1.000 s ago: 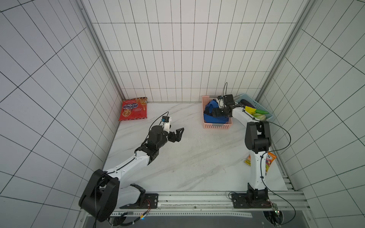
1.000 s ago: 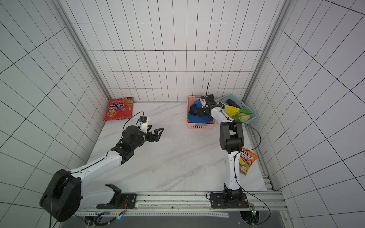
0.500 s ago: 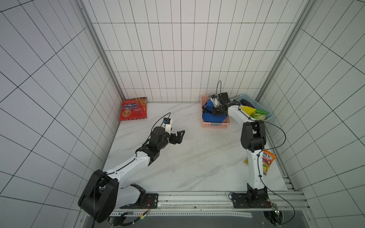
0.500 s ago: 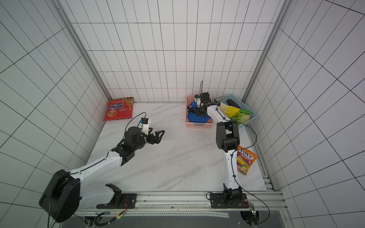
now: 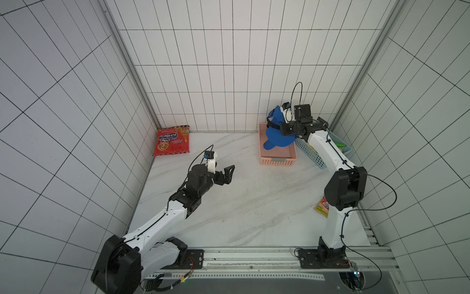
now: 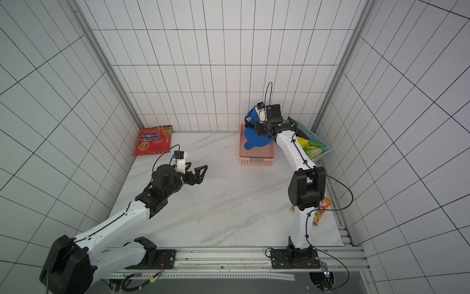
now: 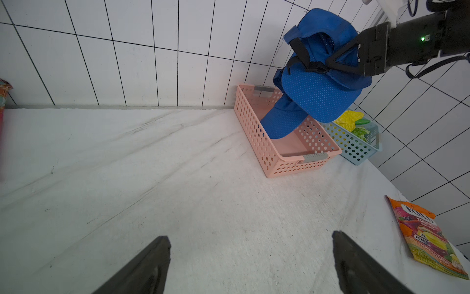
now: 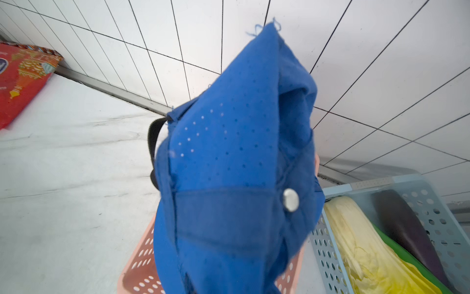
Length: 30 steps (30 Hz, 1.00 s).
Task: Turn the baseball cap inside out
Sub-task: Turn over the baseball cap.
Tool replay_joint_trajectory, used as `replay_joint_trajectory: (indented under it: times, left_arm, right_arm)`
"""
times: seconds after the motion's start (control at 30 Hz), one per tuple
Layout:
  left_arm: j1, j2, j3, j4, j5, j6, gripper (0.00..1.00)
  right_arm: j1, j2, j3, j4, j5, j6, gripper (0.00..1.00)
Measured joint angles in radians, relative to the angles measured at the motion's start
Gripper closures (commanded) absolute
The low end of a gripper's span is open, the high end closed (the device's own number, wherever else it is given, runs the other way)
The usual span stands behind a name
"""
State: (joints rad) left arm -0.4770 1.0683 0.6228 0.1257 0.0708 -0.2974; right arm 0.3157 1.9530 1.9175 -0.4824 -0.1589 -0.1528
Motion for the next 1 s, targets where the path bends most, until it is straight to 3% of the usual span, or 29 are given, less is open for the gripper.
replay_joint_trajectory:
  times: [0.17,0.4,0.7,1.0]
  left_arm:
    - [0.0,-0.055,0.015,0.008,0.022,-0.067,0.01]
    - [0.0,-0.031,0.125,0.026,0.111,-0.153,0.01]
    - [0.0,0.096,0.173,0.061,0.205,-0.21,0.01]
    - [0.0,0.497,0.396,0.176,0.36,-0.318,0.01]
  right_arm:
    - [0.0,-0.143,-0.161,0.049,-0.09,0.028,1.0]
    - [0.0,-0.374,-0.377,0.2,-0.186,0.057,1.0]
    - [-0.023,-0.267,-0.393,0.309,-0.22,0.085,1.0]
    - [-0.058,-0.206,-0.415,0.384,-0.283,0.139,1.0]
